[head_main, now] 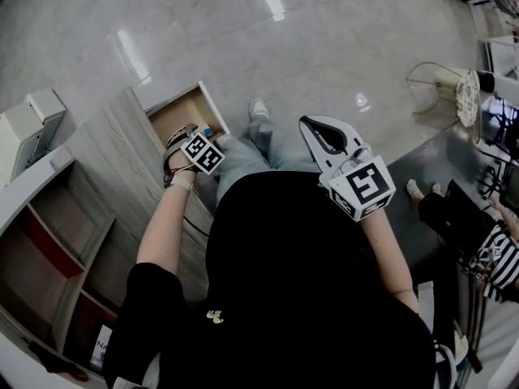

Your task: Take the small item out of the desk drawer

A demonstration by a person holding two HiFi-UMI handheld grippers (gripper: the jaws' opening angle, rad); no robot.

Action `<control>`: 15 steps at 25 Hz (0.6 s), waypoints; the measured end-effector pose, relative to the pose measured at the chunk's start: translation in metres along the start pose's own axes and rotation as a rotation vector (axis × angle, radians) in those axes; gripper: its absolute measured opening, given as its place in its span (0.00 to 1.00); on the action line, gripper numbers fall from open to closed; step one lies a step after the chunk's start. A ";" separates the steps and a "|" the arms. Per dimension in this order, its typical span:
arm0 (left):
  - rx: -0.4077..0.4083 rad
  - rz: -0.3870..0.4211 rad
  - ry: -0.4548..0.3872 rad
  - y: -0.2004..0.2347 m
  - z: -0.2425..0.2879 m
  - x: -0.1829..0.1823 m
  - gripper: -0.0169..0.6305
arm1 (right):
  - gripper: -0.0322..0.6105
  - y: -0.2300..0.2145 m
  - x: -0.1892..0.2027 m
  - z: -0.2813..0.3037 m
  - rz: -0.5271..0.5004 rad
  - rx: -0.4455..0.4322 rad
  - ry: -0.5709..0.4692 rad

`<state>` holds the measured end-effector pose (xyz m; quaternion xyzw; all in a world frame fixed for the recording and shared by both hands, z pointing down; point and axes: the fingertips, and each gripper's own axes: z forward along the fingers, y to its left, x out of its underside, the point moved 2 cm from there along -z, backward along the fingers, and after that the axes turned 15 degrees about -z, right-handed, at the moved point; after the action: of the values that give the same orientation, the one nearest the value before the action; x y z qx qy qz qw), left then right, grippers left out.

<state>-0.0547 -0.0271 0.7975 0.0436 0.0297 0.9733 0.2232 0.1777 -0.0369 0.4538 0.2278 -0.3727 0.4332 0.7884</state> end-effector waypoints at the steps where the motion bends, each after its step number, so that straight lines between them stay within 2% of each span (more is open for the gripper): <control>1: 0.000 0.016 0.014 0.000 0.003 0.000 0.31 | 0.05 0.000 0.001 0.000 0.001 0.002 0.004; 6: 0.007 0.049 0.040 -0.002 0.014 -0.002 0.29 | 0.05 -0.001 0.004 0.002 0.008 0.008 0.016; 7: -0.003 0.059 0.040 0.000 0.014 -0.004 0.22 | 0.05 -0.001 0.003 0.002 0.008 0.009 0.017; 9: -0.008 0.063 0.039 0.002 0.013 -0.006 0.18 | 0.05 -0.002 0.003 0.002 0.010 0.010 0.013; 15: -0.006 0.051 0.052 0.010 -0.002 -0.011 0.17 | 0.05 -0.004 -0.003 0.003 0.013 0.005 -0.004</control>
<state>-0.0495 -0.0408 0.7950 0.0182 0.0313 0.9797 0.1974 0.1787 -0.0427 0.4533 0.2283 -0.3746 0.4388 0.7842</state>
